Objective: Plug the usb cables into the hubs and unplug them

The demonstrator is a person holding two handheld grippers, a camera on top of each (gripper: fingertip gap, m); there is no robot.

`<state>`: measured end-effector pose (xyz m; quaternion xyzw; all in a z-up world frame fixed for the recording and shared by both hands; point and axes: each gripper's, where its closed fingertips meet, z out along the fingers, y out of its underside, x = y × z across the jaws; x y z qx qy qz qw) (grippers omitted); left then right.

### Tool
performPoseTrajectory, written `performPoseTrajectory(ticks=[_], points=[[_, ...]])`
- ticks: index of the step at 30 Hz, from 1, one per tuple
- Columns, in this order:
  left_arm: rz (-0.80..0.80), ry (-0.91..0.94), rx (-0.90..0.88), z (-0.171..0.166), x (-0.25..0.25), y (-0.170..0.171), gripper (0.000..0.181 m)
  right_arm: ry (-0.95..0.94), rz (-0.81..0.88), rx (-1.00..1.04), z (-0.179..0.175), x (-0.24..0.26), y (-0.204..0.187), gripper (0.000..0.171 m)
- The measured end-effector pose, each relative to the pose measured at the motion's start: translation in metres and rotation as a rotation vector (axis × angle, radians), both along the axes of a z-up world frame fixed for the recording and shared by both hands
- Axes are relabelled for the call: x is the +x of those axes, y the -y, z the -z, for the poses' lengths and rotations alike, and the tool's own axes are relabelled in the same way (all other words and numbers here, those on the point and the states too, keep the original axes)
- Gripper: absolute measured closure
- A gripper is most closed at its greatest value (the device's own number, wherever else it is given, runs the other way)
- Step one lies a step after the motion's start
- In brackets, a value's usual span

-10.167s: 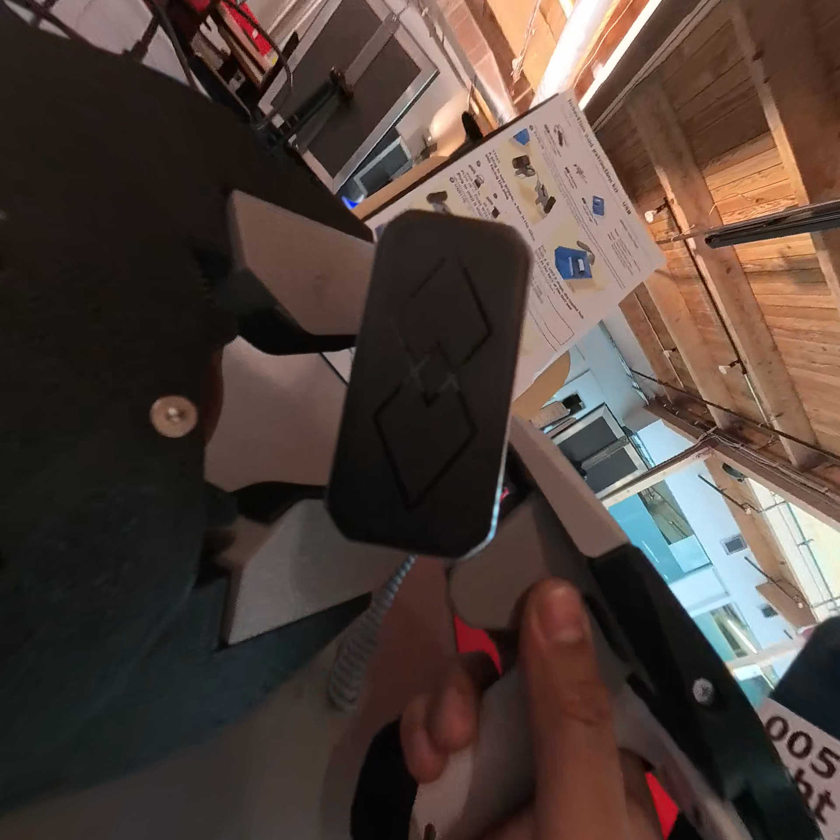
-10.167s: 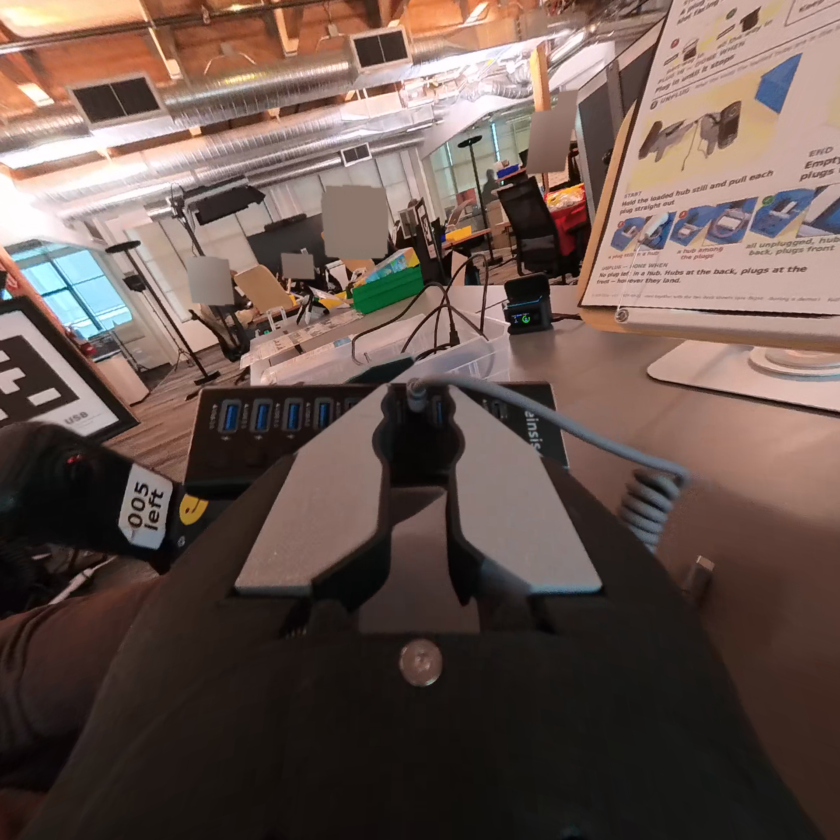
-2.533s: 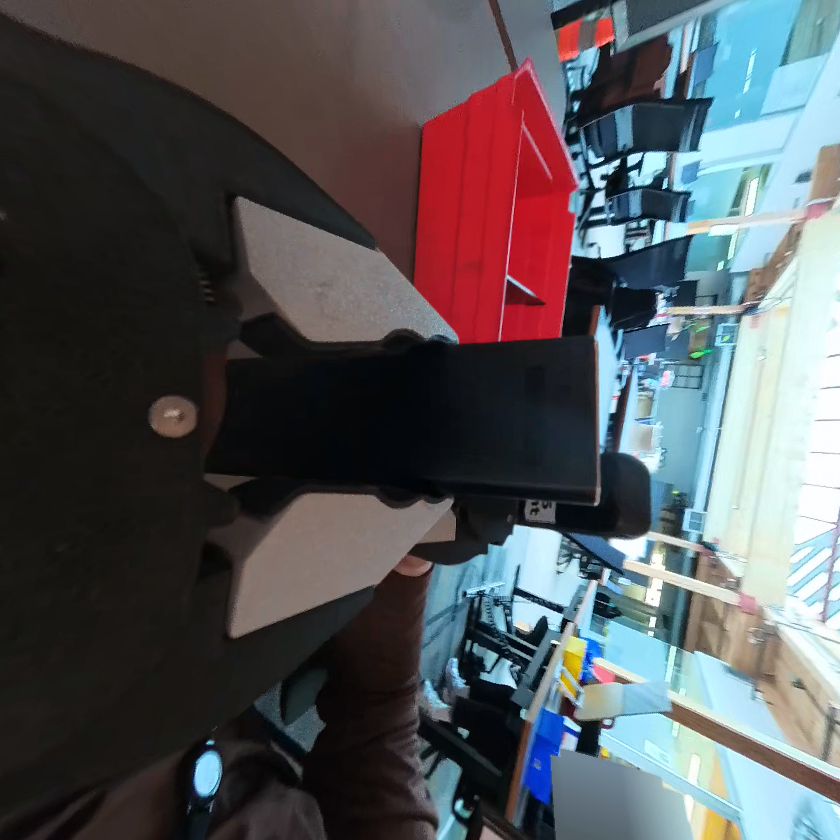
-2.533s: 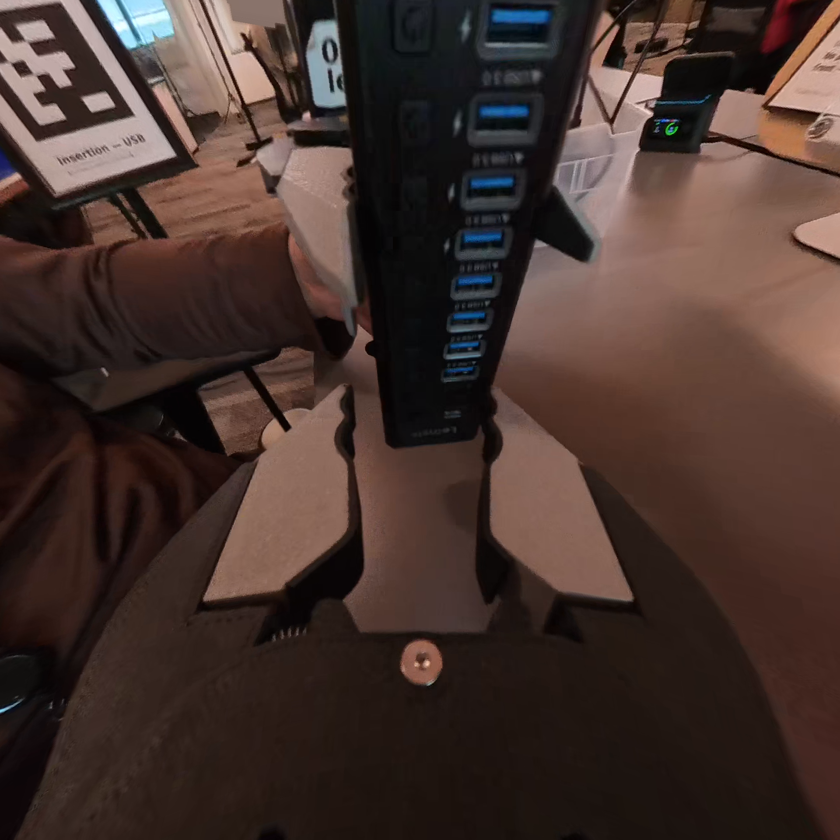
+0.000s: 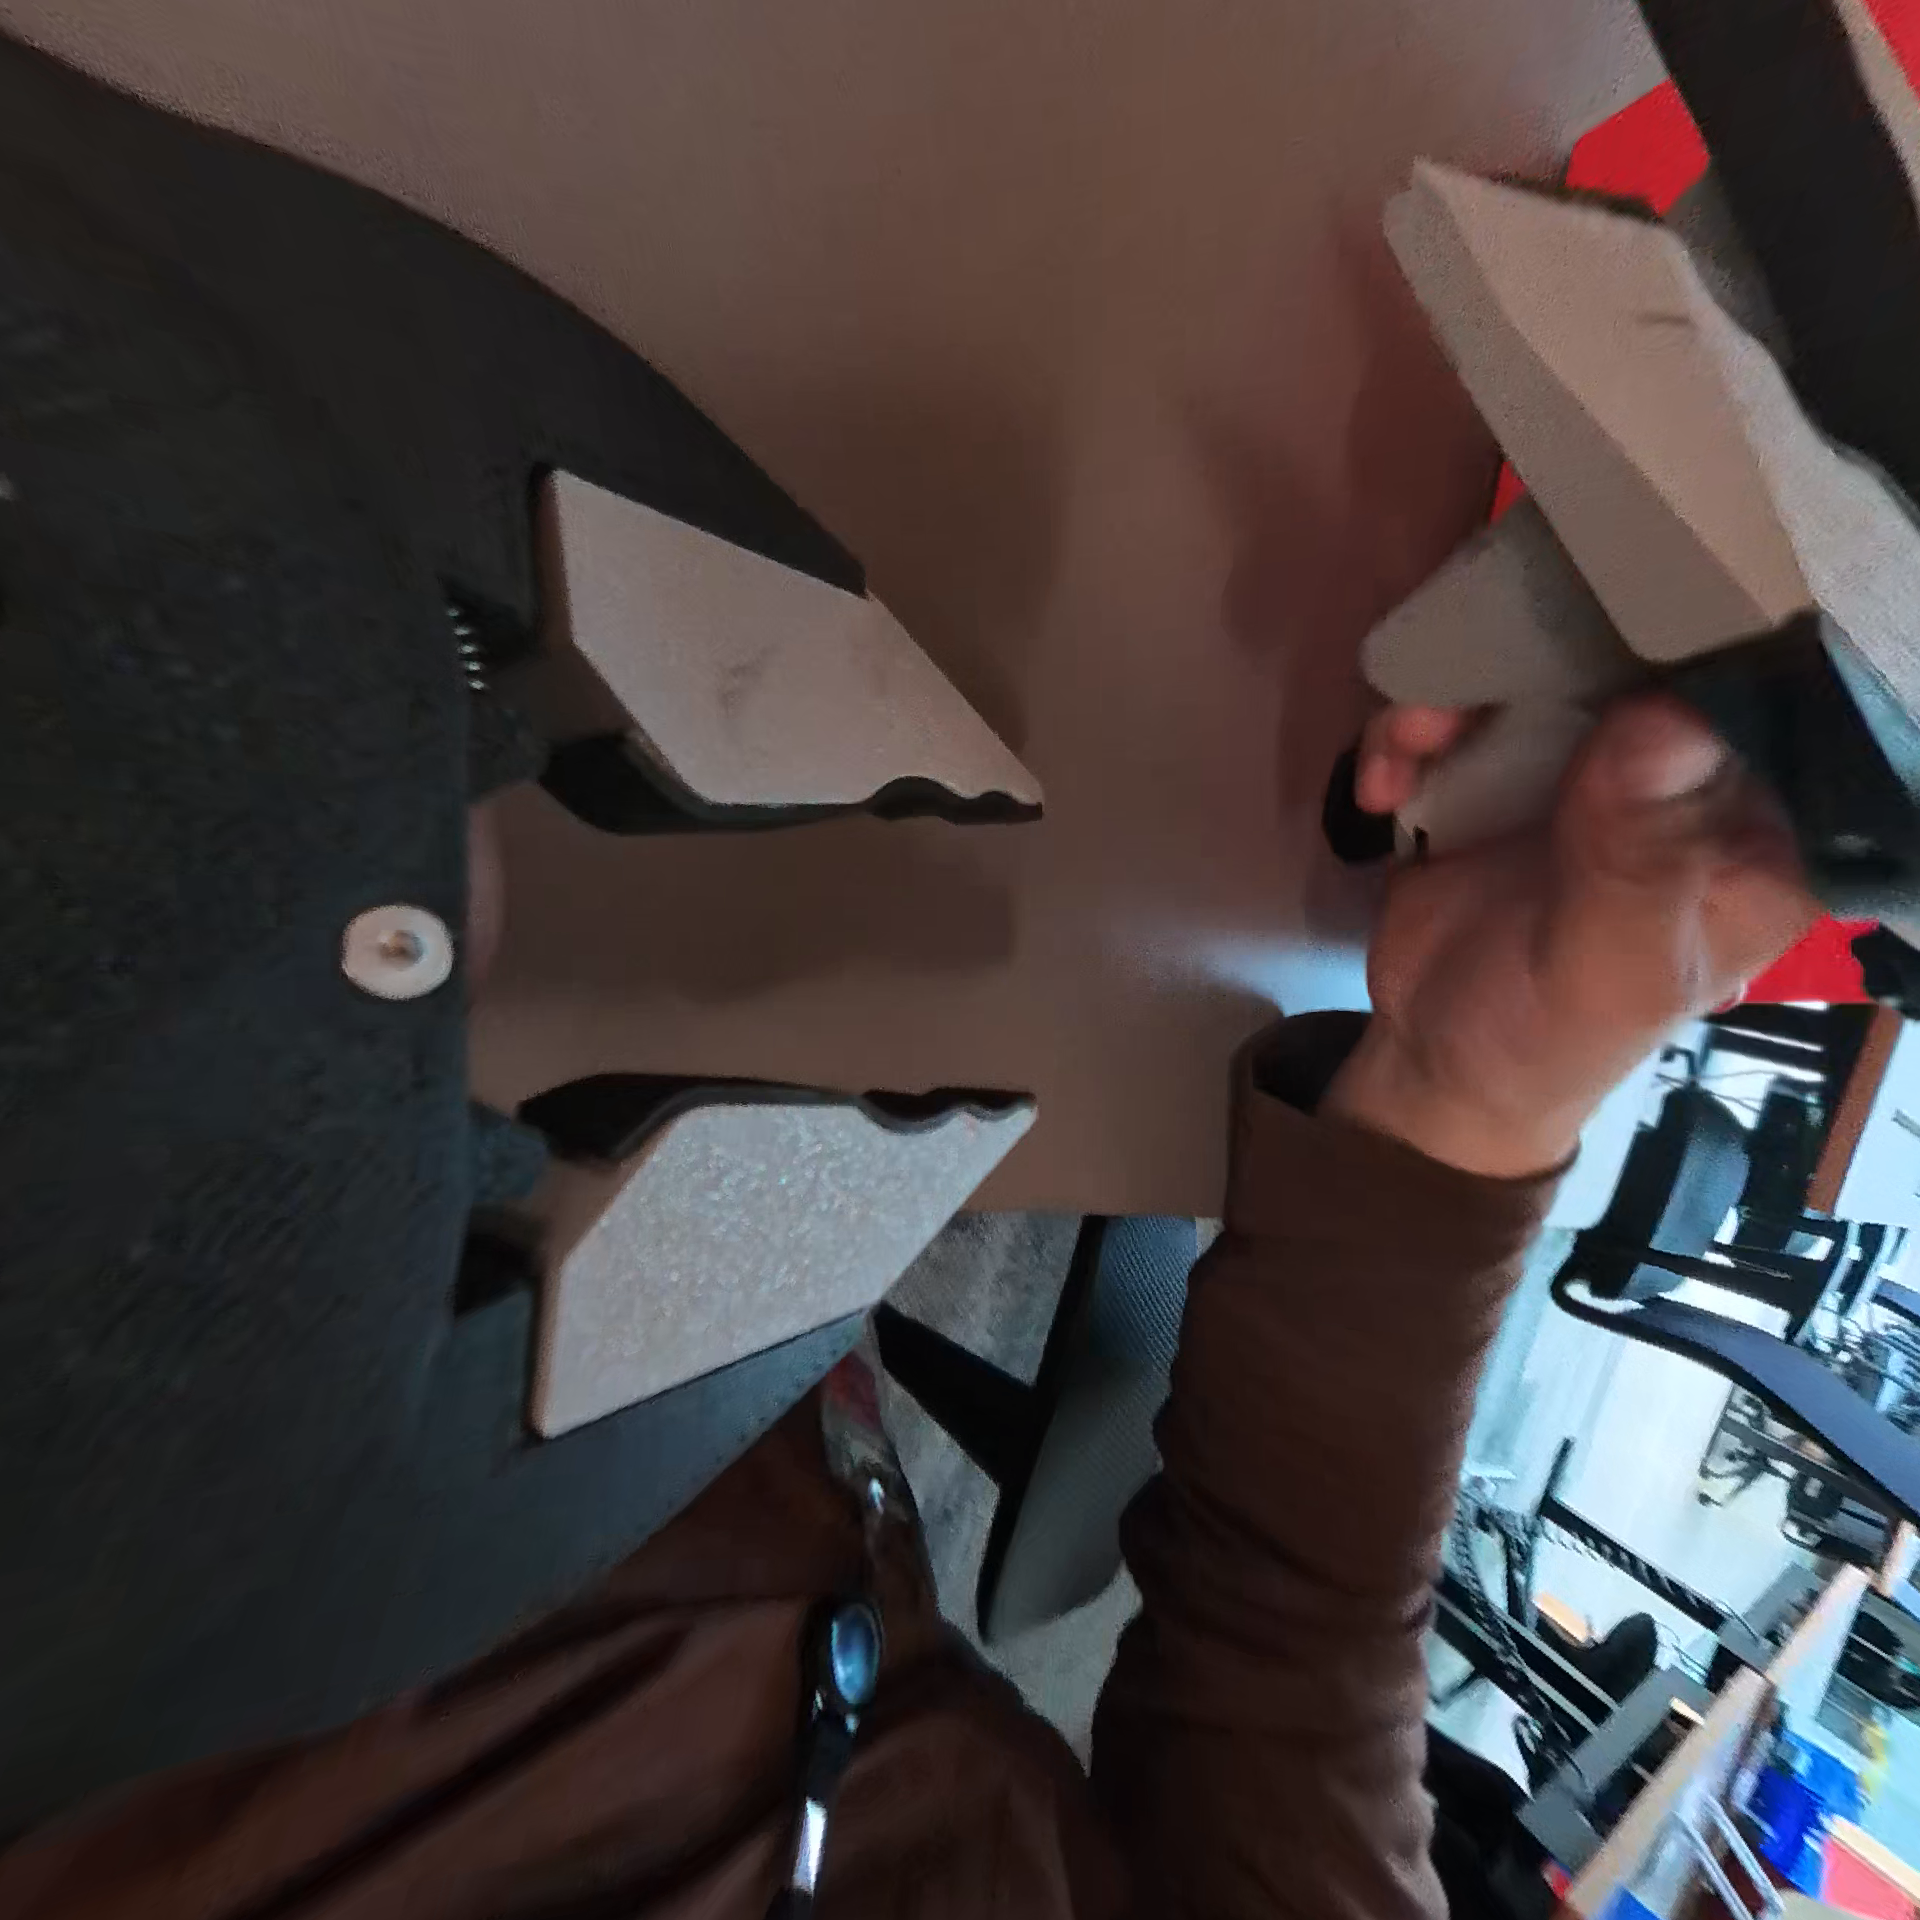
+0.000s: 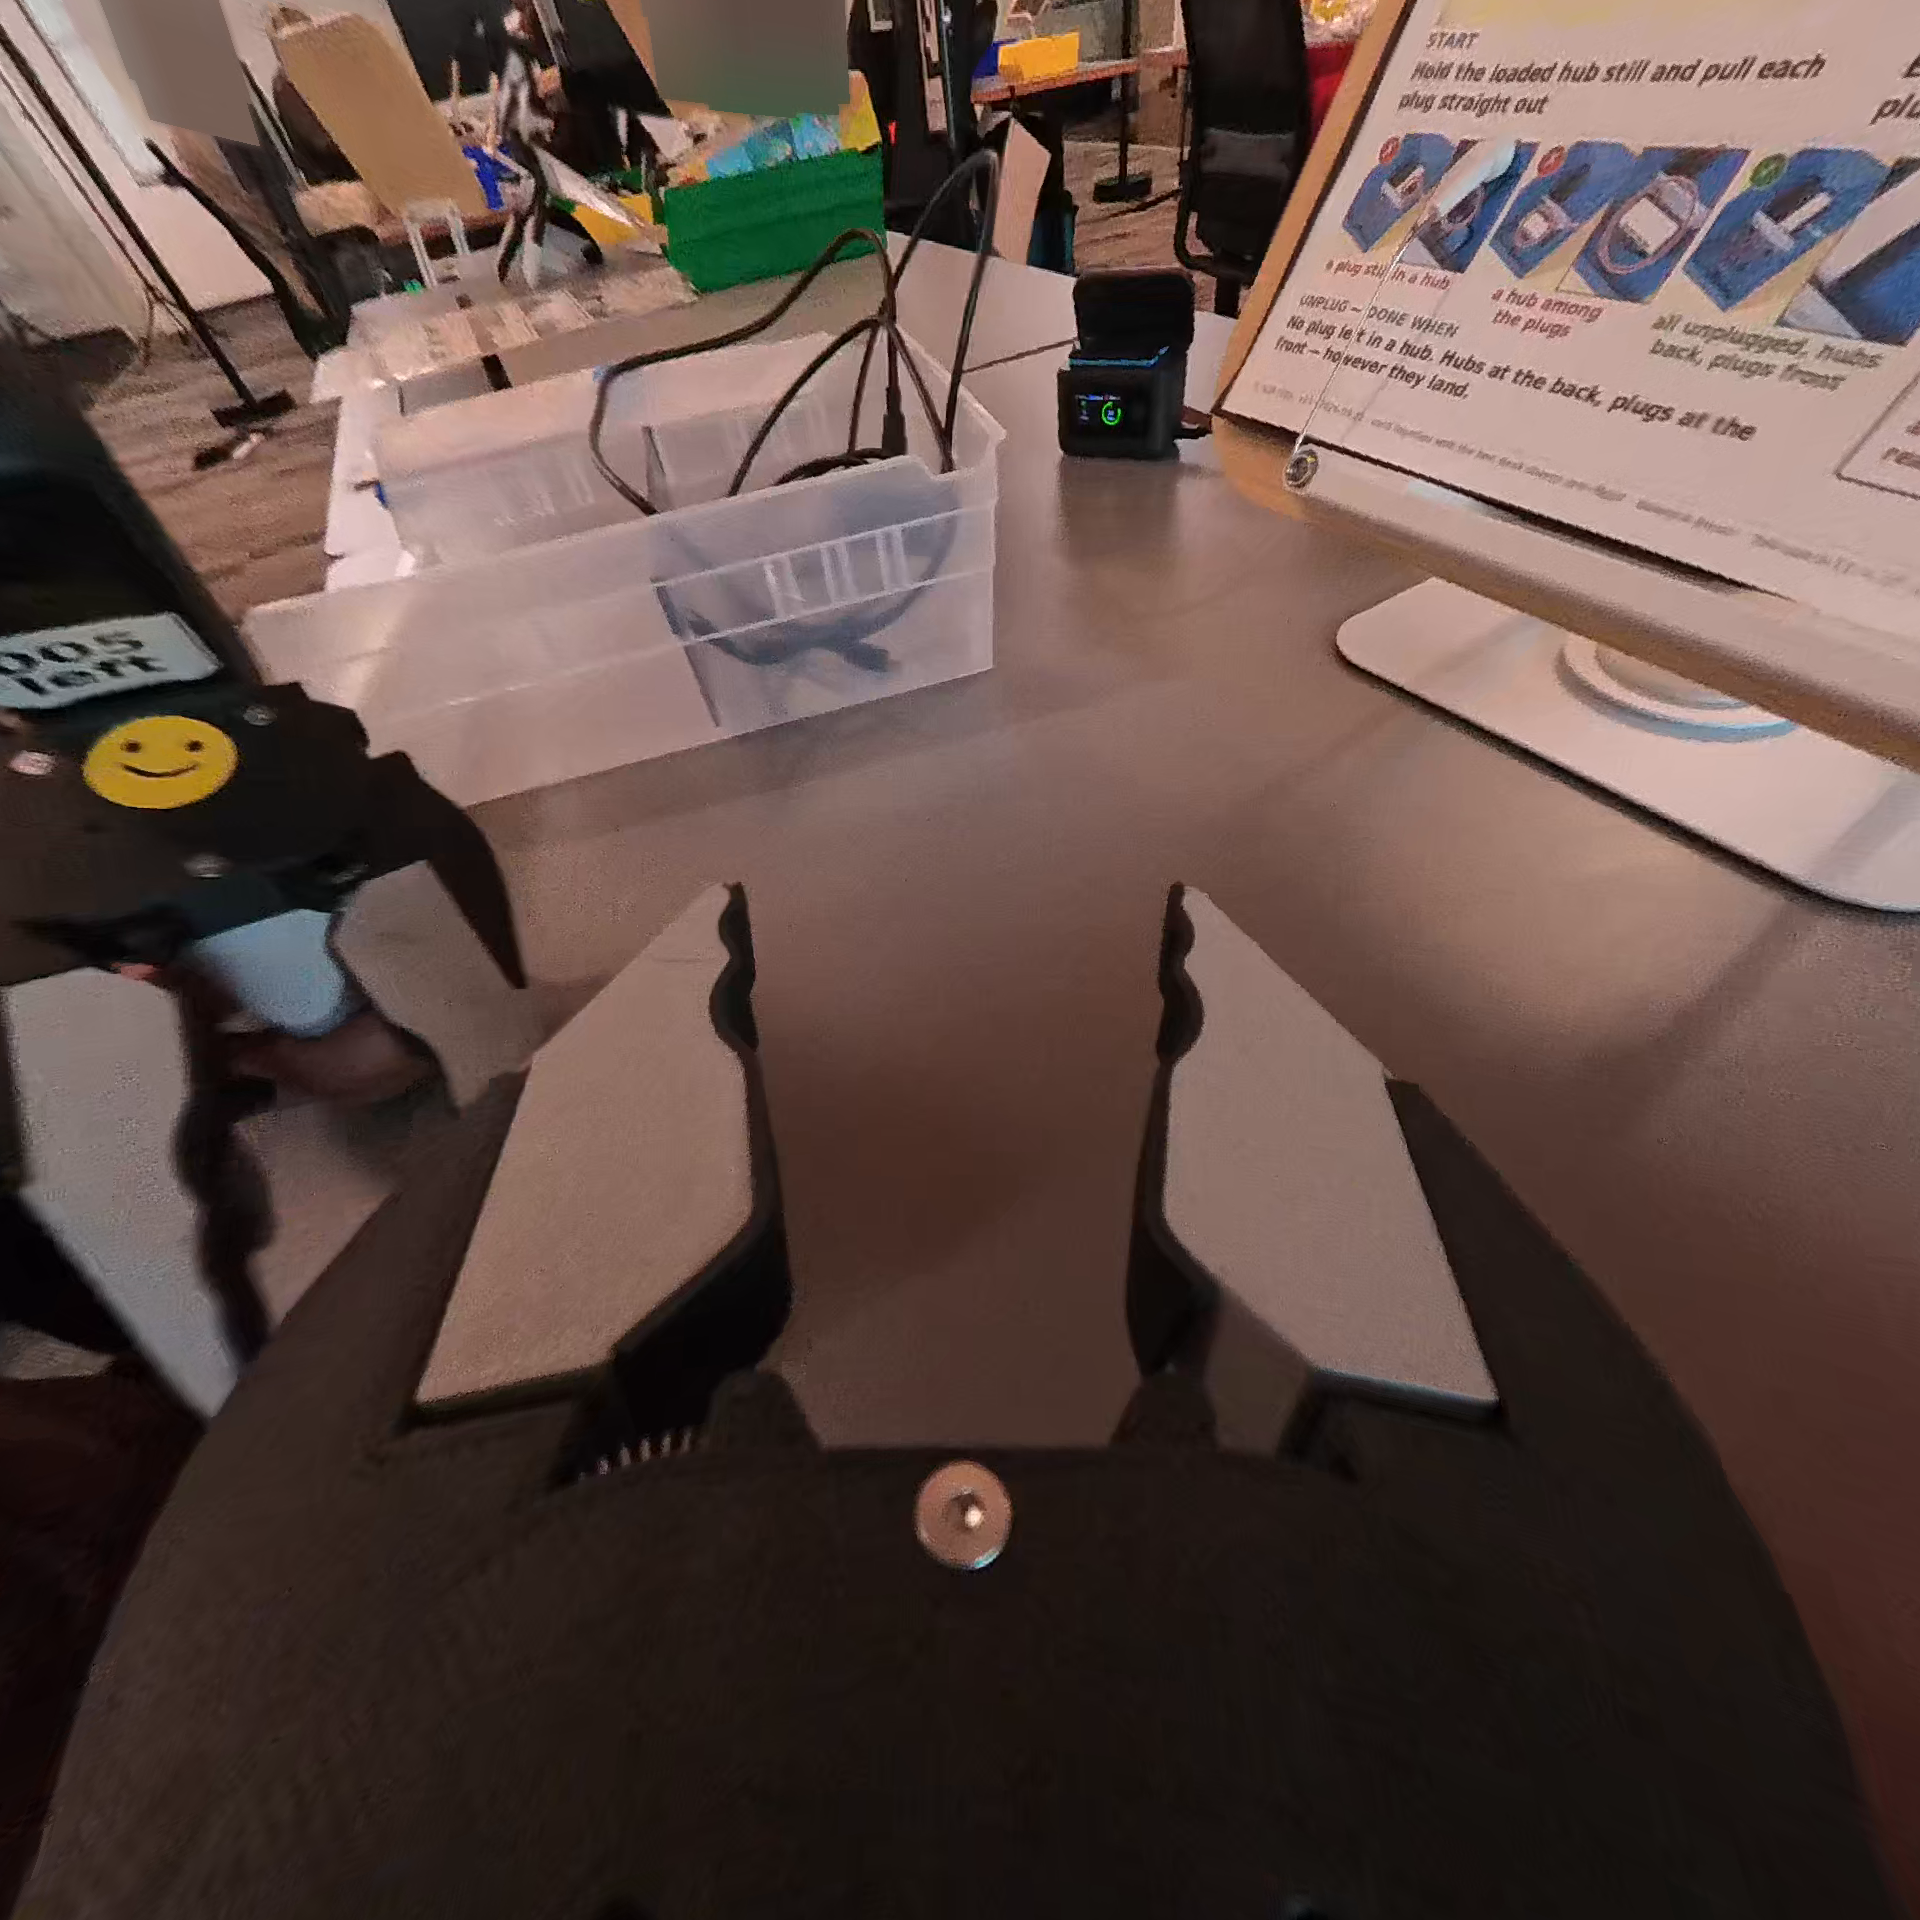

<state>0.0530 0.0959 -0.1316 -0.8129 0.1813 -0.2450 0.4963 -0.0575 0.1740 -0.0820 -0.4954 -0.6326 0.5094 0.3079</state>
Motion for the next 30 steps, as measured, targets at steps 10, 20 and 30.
performPoseTrajectory(ticks=[10, 20, 30], points=[[-0.265, -0.019, 0.115, -0.014, -0.077, -0.024, 0.118, 0.159, 0.022, 0.141, 0.06, -0.042, -0.014, 0.075], [-0.379, -0.125, 0.19, -0.019, -0.104, -0.017, 0.118, 0.192, -0.037, 0.196, 0.069, -0.036, -0.007, 0.062], [-0.319, -0.154, 0.253, -0.025, -0.093, -0.019, 0.121, 0.186, -0.043, 0.16, 0.066, -0.037, -0.007, 0.063]])
